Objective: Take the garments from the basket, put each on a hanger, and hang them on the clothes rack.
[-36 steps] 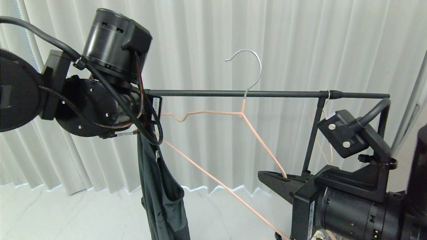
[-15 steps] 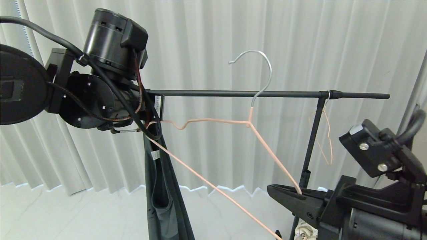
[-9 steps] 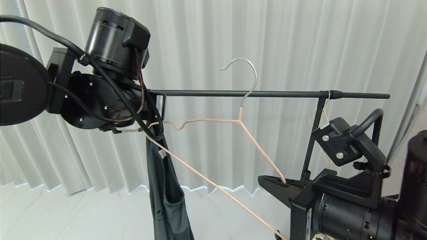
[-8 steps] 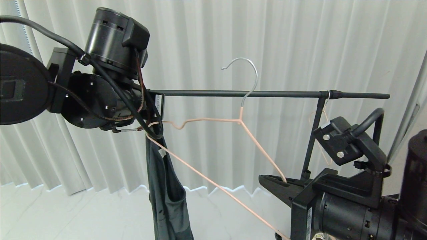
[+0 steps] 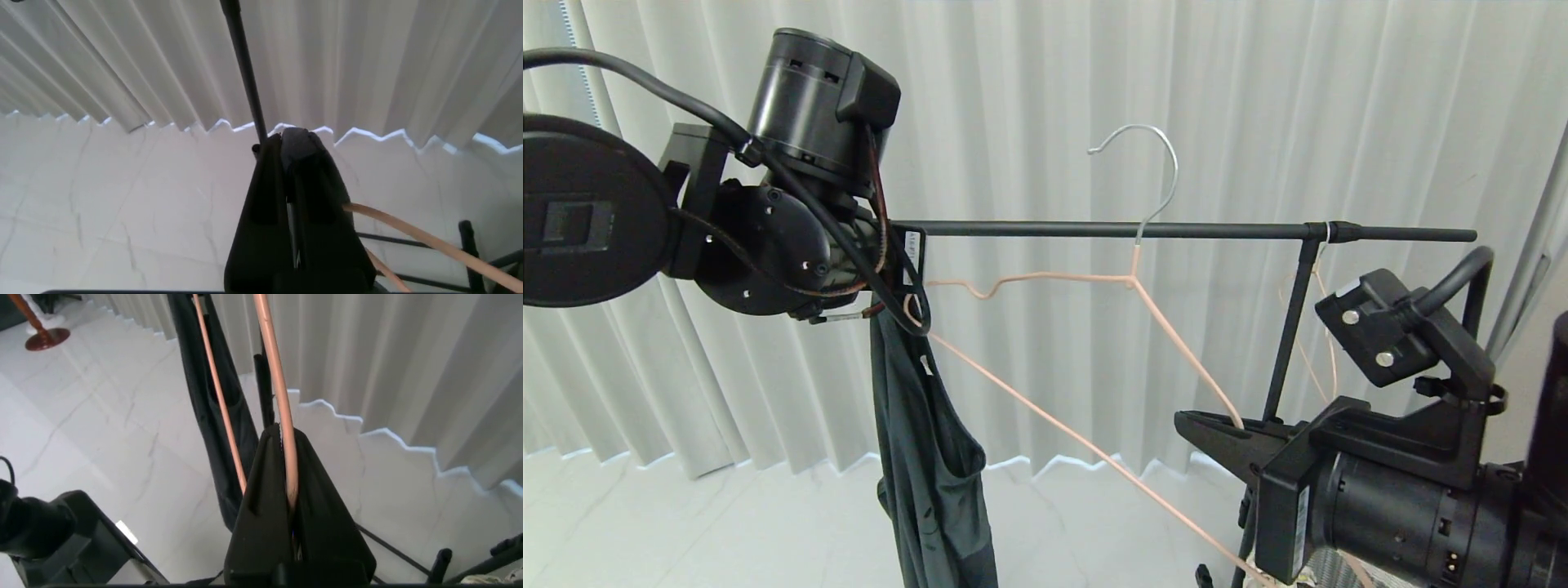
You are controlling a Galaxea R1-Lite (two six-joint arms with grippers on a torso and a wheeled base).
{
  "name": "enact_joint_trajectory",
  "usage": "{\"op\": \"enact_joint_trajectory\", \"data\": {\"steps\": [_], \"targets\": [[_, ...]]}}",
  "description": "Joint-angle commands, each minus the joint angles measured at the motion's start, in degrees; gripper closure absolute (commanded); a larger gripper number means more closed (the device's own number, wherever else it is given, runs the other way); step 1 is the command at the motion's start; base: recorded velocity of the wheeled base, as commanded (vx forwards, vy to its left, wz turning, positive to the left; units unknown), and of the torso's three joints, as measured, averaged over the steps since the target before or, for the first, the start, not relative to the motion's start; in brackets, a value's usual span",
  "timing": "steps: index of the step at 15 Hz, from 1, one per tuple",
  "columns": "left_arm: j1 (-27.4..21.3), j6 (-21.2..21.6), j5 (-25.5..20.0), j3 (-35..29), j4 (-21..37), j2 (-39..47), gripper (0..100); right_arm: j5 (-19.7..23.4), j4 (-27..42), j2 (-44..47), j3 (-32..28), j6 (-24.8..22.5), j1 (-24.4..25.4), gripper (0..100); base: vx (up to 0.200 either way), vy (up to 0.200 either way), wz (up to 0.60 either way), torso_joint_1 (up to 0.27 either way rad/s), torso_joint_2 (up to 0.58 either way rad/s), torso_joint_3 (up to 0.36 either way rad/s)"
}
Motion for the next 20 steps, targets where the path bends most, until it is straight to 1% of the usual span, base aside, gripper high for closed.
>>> {"op": "enact_joint_trajectory", "data": {"steps": [1, 6, 9, 11, 13, 20], "targets": [[-0.7, -0.1, 0.0, -0.1, 0.0, 0.1, 100, 0.0, -1.0, 1.5, -0.8, -0.1, 0.0, 100, 0.000, 0.000, 0.00, 0.000, 0.00, 0.000], [-1.5, -0.6, 0.0, -0.1, 0.0, 0.1, 100, -0.4, -4.8, 4.7, -1.3, -0.3, -0.1, 100, 0.000, 0.000, 0.00, 0.000, 0.00, 0.000], [-2.0, -0.7, 0.0, -0.1, 0.0, 0.1, 100, -0.4, -6.9, 6.6, -1.3, -1.2, -0.2, 100, 0.000, 0.000, 0.00, 0.000, 0.00, 0.000], [-2.4, -1.9, 0.0, -0.1, 0.0, -0.1, 100, -0.9, -8.8, 8.4, -1.5, -2.5, -0.7, 100, 0.000, 0.000, 0.00, 0.000, 0.00, 0.000], [-2.9, -3.1, 0.4, 0.0, 0.0, -0.5, 100, -2.5, -9.5, 10.6, -3.0, -2.6, -0.7, 100, 0.000, 0.000, 0.00, 0.000, 0.00, 0.000], [-8.7, -3.8, 0.5, -0.1, 0.1, -2.6, 100, -3.0, -10.4, 16.5, -7.0, -2.7, 0.4, 100, 0.000, 0.000, 0.00, 0.000, 0.00, 0.000]]}}
